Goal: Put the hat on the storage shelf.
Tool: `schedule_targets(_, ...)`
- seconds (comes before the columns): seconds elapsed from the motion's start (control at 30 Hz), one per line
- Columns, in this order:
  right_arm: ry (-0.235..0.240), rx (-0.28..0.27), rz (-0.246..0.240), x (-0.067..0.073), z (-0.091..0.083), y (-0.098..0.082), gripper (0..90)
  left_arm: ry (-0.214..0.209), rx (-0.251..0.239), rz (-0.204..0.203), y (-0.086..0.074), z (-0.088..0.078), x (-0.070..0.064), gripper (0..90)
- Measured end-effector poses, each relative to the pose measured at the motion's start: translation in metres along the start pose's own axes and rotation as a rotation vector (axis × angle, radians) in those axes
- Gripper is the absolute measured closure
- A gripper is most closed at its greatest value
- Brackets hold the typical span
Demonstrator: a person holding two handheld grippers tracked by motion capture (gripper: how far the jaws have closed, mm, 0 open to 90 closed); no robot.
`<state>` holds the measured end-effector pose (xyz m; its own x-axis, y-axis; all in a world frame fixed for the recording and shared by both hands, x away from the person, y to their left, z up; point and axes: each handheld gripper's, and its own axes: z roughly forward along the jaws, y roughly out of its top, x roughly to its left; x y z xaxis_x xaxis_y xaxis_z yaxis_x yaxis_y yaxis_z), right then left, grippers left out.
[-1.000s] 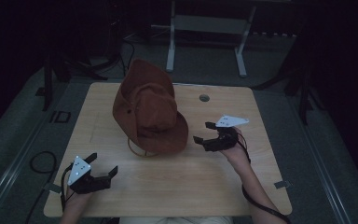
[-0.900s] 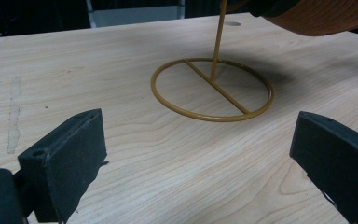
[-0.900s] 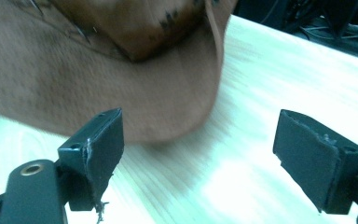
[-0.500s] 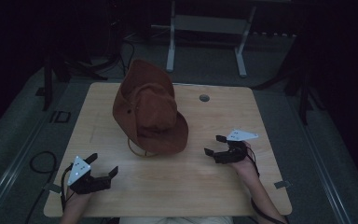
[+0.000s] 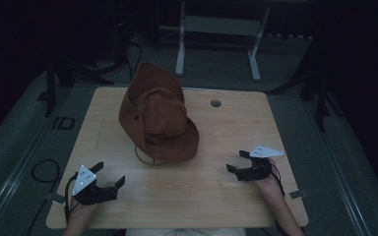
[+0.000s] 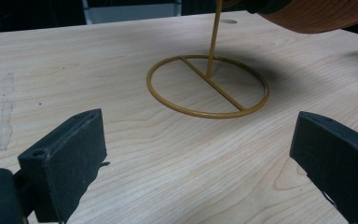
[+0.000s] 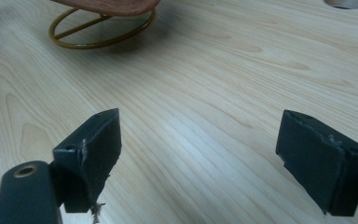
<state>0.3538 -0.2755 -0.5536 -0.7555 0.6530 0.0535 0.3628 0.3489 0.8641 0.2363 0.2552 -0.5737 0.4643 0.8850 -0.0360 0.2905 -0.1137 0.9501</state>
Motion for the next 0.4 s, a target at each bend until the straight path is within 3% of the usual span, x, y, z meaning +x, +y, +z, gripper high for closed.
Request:
schedule_targets(0.2, -0.044, 0.008, -0.004, -0.006, -0.011, -0.009, 13.9, -0.002, 0.0, -0.001, 0.0, 0.0, 0.0, 4.3)
schedule_targets(0.4, -0.047, 0.004, 0.019, -0.011, -0.012, -0.012, 13.9, -0.007, 0.0, -0.002, 0.0, 0.0, 0.0, 4.3)
